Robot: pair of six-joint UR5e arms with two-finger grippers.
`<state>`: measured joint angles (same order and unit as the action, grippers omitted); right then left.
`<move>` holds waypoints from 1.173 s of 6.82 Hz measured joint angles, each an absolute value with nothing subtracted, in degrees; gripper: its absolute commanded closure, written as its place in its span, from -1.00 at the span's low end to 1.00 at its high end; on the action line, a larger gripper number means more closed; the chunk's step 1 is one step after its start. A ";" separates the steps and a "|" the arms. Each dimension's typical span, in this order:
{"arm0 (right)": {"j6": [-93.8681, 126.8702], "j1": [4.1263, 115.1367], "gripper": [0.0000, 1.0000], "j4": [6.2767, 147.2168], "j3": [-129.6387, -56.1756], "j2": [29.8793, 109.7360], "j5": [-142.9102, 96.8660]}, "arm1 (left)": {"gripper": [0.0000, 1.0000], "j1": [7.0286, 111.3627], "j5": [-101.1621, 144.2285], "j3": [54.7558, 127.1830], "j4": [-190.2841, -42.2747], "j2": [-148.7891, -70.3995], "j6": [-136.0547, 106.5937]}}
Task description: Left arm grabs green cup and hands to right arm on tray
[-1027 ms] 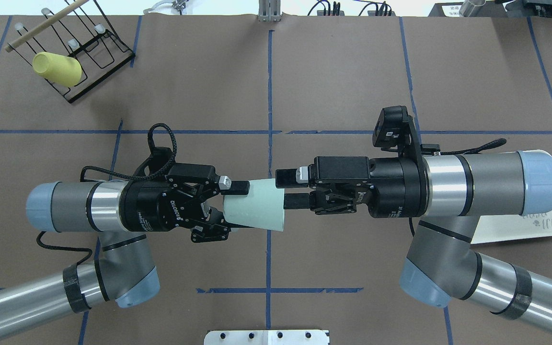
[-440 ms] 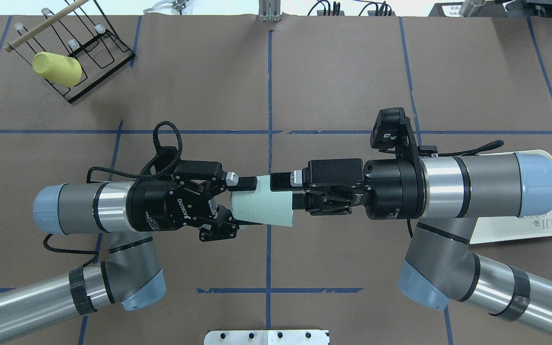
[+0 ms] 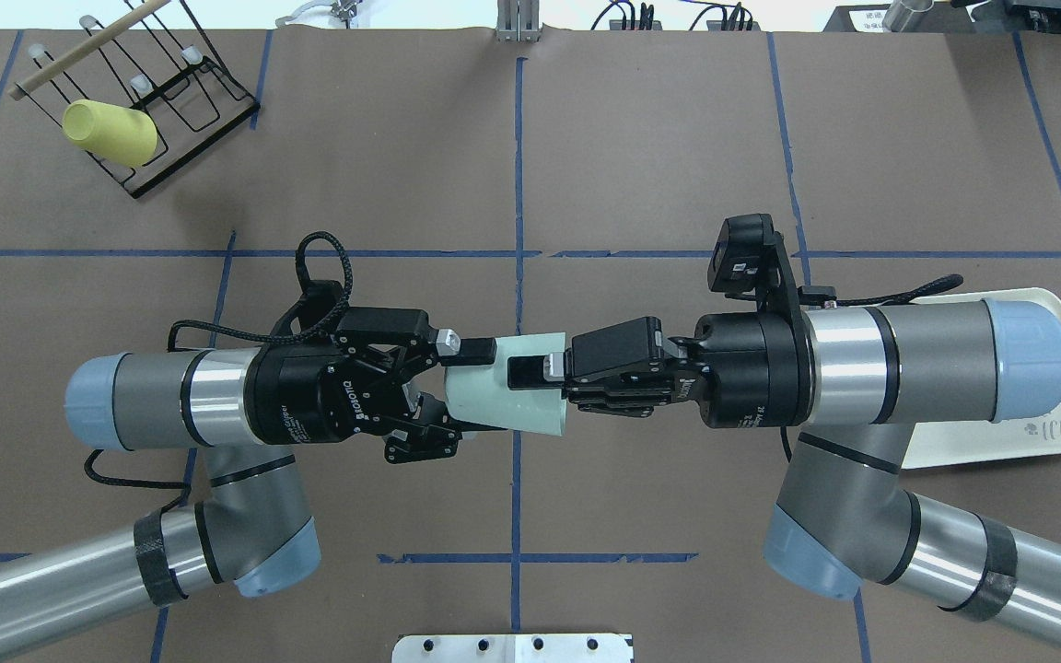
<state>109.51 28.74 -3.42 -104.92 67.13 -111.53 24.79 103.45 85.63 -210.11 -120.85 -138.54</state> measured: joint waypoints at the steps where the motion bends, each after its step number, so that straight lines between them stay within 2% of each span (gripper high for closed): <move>1: 109.51 28.66 1.00 -3.42 -104.89 67.15 -111.54 | -1.00 24.79 103.33 85.63 -210.08 -120.76 -138.57; 6: 109.69 28.75 1.00 -3.58 -104.96 67.62 -111.58 | -1.00 26.02 102.20 86.51 -210.24 -118.45 -138.26; 8: 109.93 29.04 1.00 -6.70 -105.01 72.46 -111.71 | -1.00 29.80 102.20 85.49 -210.01 -115.46 -135.82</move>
